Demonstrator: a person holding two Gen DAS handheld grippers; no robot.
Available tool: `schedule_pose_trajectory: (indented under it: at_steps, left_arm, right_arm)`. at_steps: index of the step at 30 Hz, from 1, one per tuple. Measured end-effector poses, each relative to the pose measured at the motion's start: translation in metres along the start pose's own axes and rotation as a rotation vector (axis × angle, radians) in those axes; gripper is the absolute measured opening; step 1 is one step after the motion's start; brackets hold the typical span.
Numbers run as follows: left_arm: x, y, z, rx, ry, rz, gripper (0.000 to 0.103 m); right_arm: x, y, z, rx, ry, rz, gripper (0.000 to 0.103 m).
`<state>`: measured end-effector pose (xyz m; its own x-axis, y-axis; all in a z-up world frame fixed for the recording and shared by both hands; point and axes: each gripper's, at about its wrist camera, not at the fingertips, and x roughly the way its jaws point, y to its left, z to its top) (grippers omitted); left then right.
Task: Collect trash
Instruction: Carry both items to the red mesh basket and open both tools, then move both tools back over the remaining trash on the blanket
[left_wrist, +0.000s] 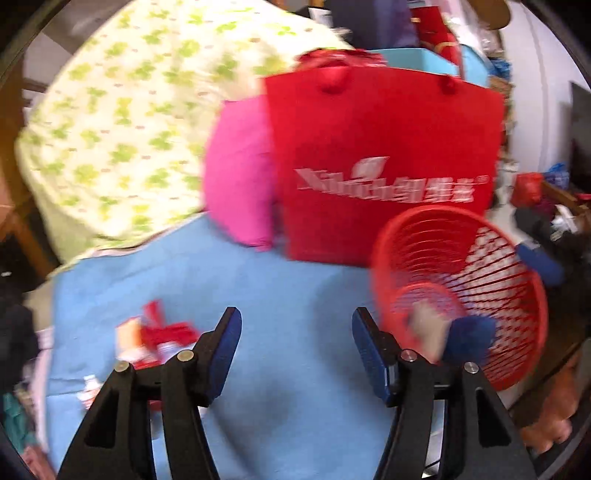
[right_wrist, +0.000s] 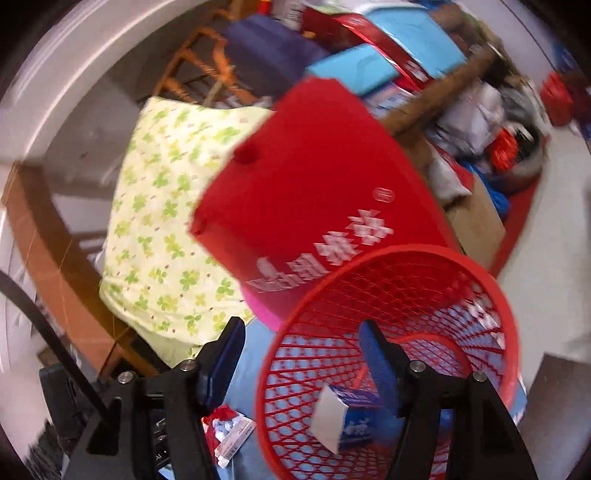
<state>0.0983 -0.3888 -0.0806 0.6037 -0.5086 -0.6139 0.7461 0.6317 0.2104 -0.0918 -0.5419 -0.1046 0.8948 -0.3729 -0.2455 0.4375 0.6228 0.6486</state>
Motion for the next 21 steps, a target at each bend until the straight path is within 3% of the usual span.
schedule_pose_trajectory:
  at_steps: [4,9,21]
  left_arm:
    - [-0.016,0.043,-0.021,-0.041,0.008,0.124,0.064]
    - [-0.028,0.095,-0.054,-0.116,0.041,0.228,0.066]
    - [-0.037,0.182,-0.111,-0.265,0.076,0.309,0.066]
  right_arm:
    - [0.004,0.041,-0.017,-0.109,0.007,0.078,0.068]
    - [0.03,0.093,-0.047,-0.201,0.105,0.166,0.068]
    - [0.094,0.173,-0.125,-0.36,0.307,0.227,0.068]
